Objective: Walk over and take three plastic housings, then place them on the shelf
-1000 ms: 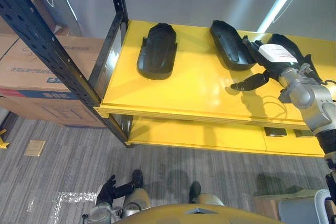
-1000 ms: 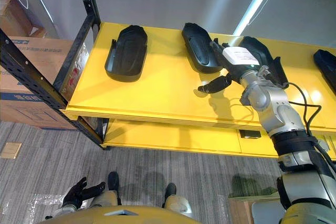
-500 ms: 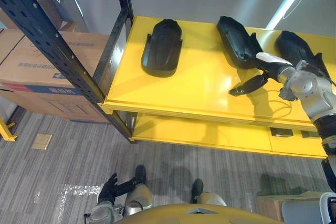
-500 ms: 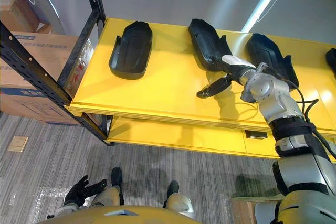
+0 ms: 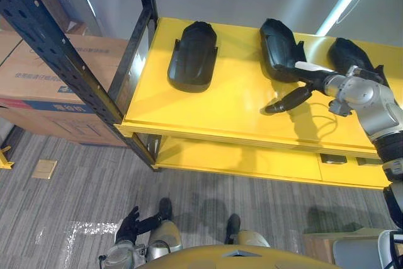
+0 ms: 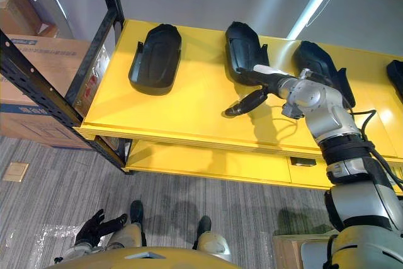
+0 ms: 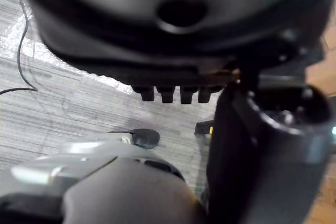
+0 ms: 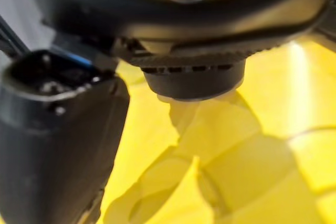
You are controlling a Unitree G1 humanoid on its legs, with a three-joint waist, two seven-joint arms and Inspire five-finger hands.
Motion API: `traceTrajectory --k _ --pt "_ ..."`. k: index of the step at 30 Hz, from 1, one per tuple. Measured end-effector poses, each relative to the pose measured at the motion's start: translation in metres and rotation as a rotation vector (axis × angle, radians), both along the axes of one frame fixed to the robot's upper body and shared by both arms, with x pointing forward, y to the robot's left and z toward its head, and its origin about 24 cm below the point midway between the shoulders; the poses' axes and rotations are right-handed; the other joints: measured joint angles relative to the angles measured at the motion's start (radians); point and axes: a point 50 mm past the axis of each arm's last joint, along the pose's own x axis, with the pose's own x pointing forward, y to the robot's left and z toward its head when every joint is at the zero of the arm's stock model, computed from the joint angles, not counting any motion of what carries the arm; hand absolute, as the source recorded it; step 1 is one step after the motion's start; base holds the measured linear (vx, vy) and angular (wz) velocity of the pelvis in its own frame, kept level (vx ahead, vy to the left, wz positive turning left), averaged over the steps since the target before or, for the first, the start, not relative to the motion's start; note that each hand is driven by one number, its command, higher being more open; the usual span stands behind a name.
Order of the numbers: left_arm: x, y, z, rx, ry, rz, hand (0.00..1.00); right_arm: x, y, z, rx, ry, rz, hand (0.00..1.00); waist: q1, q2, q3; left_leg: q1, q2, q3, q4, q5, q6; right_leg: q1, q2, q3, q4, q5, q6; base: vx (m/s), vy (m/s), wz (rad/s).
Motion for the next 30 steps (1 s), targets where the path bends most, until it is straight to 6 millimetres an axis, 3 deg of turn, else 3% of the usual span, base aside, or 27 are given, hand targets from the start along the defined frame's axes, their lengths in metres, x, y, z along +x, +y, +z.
traceTrajectory --k 5,12,21,30 --pt "0.000 0.001 0.000 0.006 0.001 0.002 1.00 -0.004 0.009 0.001 0.008 0.035 0.033 1.00 0.001 -0.005 0.000 0.002 0.001 0.003 0.000 -0.001 0.000 0.001 0.001 0.002 0.000 0.000 -0.001 0.00 -0.002 -0.01" --pt "0.000 0.007 0.001 0.023 0.000 0.005 1.00 -0.011 0.020 -0.003 0.002 0.090 0.070 1.00 0.001 -0.031 -0.001 0.007 0.001 0.010 0.000 -0.002 -0.002 0.001 0.000 0.009 0.003 -0.001 -0.001 0.00 -0.002 -0.02" --pt "-0.002 0.010 0.002 0.035 0.002 0.005 1.00 -0.016 0.021 -0.012 -0.044 0.134 0.078 1.00 0.003 -0.050 -0.014 0.008 0.002 0.014 0.000 -0.005 -0.005 -0.001 0.000 0.013 0.005 -0.006 -0.003 0.00 0.000 0.00" --pt "-0.002 0.011 0.001 0.036 0.006 0.006 1.00 -0.023 0.020 -0.011 -0.090 0.170 0.096 1.00 0.004 -0.054 -0.017 0.014 0.002 0.029 0.000 -0.012 -0.002 -0.006 -0.001 0.029 0.006 -0.006 -0.002 0.00 -0.001 -0.04"
